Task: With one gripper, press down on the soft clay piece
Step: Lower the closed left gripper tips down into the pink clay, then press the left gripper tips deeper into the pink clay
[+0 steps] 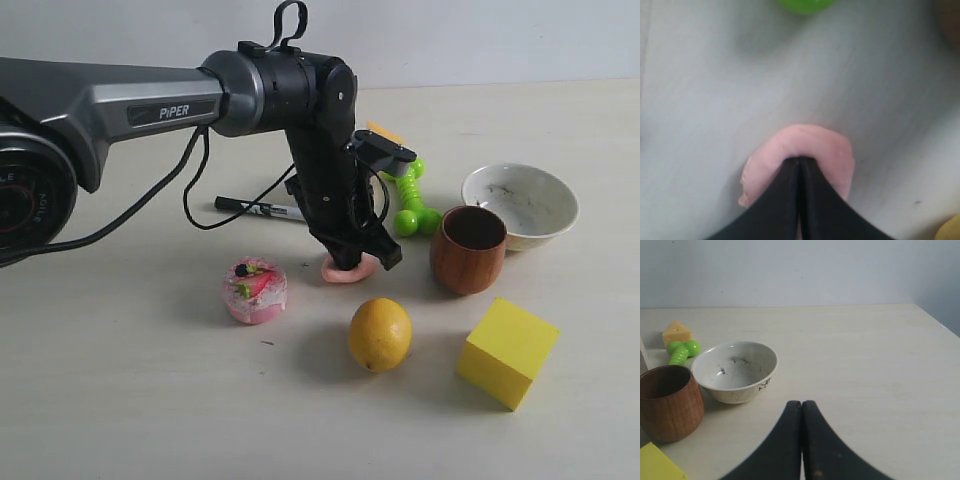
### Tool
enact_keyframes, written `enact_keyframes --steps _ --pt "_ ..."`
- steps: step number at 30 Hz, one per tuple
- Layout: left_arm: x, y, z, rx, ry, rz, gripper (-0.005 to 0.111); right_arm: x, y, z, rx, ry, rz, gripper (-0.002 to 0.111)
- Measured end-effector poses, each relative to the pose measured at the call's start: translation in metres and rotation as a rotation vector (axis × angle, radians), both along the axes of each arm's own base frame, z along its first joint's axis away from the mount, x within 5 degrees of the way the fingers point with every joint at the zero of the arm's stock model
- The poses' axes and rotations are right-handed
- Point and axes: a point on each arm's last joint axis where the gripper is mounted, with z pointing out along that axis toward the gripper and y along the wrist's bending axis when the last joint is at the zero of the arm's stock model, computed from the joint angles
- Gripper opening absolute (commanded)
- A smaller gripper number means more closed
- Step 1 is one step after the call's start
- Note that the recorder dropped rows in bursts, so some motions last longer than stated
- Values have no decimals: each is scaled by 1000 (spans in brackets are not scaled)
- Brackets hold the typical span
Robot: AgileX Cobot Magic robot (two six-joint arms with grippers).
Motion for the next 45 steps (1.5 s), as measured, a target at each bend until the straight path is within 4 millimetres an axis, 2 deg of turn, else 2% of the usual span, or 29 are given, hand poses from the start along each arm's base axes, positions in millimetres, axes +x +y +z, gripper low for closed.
enact_keyframes --steps 6,13,45 --pt "0 0 3 -1 -3 6 0 0 0 0 0 0 0 0" --pt "0 1 15 -12 -40 12 0 0 0 0 0 0 0 0" --pt "-2 1 21 -18 -61 32 0 0 0 0 0 0 0 0"
